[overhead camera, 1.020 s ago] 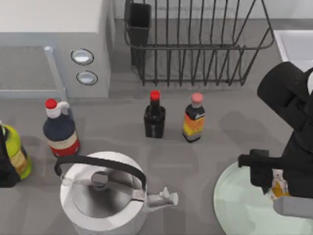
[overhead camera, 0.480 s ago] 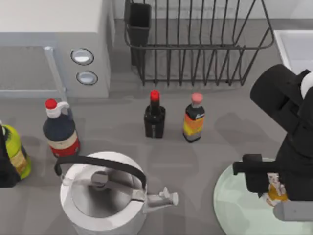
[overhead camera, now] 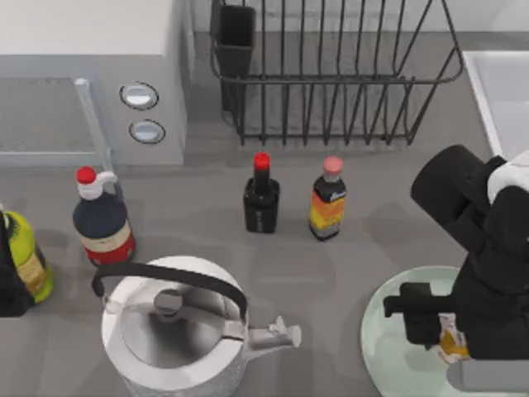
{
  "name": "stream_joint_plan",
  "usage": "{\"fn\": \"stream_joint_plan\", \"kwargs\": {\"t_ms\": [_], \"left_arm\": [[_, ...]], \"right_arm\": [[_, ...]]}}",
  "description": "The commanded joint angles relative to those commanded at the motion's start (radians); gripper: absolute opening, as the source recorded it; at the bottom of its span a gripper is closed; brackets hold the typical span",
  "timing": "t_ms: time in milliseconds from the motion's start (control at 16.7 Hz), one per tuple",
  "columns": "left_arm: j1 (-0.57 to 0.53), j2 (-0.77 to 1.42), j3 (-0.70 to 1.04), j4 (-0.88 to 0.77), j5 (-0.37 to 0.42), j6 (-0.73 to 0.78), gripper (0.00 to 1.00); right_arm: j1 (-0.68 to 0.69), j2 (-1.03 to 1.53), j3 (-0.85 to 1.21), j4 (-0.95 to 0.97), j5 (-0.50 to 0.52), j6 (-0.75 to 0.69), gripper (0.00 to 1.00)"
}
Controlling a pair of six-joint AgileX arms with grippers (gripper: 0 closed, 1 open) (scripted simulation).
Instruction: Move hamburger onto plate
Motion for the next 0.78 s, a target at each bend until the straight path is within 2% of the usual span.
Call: {"fn": "stream_joint_plan", "kwargs": {"t_ms": [180,780], "left_arm": [[0.000,0.000,0.000,0.000,0.000,0.000,1.00],[0.000,0.000,0.000,0.000,0.000,0.000,1.00]], "right_arm": [[0.000,0.000,0.000,0.000,0.000,0.000,0.00],[0.000,0.000,0.000,0.000,0.000,0.000,0.75]]}}
